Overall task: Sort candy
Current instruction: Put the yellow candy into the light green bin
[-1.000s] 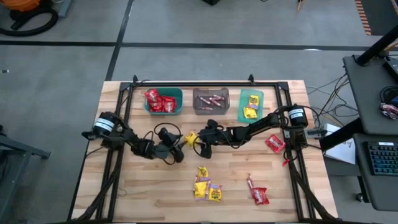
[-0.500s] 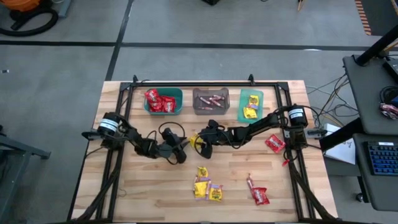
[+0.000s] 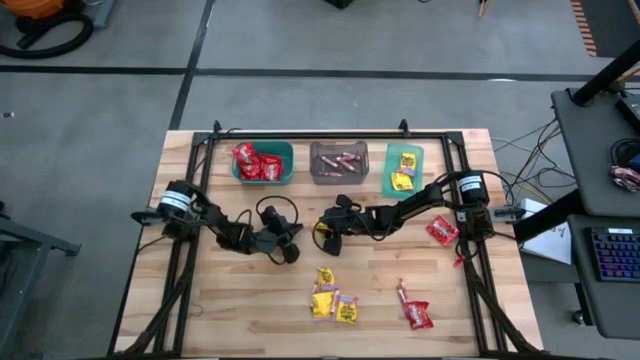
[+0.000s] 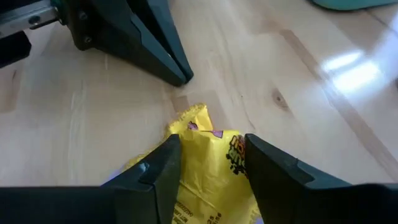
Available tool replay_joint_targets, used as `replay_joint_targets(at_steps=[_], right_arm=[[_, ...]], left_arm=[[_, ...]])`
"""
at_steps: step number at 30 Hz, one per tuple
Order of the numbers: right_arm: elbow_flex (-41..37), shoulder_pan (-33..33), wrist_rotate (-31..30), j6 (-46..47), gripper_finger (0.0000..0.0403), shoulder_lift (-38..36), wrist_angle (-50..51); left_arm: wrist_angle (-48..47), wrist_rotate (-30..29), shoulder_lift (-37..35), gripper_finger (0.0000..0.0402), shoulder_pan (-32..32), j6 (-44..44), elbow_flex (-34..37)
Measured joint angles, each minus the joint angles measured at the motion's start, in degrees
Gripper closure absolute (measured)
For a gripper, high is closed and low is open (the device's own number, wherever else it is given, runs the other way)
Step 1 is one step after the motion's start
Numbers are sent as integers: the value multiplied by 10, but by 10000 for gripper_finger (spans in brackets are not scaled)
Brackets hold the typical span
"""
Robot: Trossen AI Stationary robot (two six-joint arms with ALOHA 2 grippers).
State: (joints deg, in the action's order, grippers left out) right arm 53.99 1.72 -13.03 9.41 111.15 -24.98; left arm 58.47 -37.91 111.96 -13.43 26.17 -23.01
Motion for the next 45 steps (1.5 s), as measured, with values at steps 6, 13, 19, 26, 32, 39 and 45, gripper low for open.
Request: replay_joint_targets(at_steps=[6,13,19,26,32,39,45], right_arm=[[0,0,0,-7,255,-1,-2],[-1,0,0,-26,257,-28,22],[-3,3,-3,-26,257,-66,77],[-3,11,-4,-32,257,-103,136],[-3,29,1,-93,228,-98,144],[-1,34,-5,-117,174,-72,135],[1,33,-6,-133,165,-44,121]], left_arm=[[4,4,0,401,0,0,7],[32,18,-12,401,-4,-2,46],[128,66,-38,402,-8,-1,130],[189,95,-43,402,-14,21,171],[198,98,-43,402,-14,-1,160],[200,97,-42,402,-14,-19,147],[200,96,-42,402,-14,-20,145]])
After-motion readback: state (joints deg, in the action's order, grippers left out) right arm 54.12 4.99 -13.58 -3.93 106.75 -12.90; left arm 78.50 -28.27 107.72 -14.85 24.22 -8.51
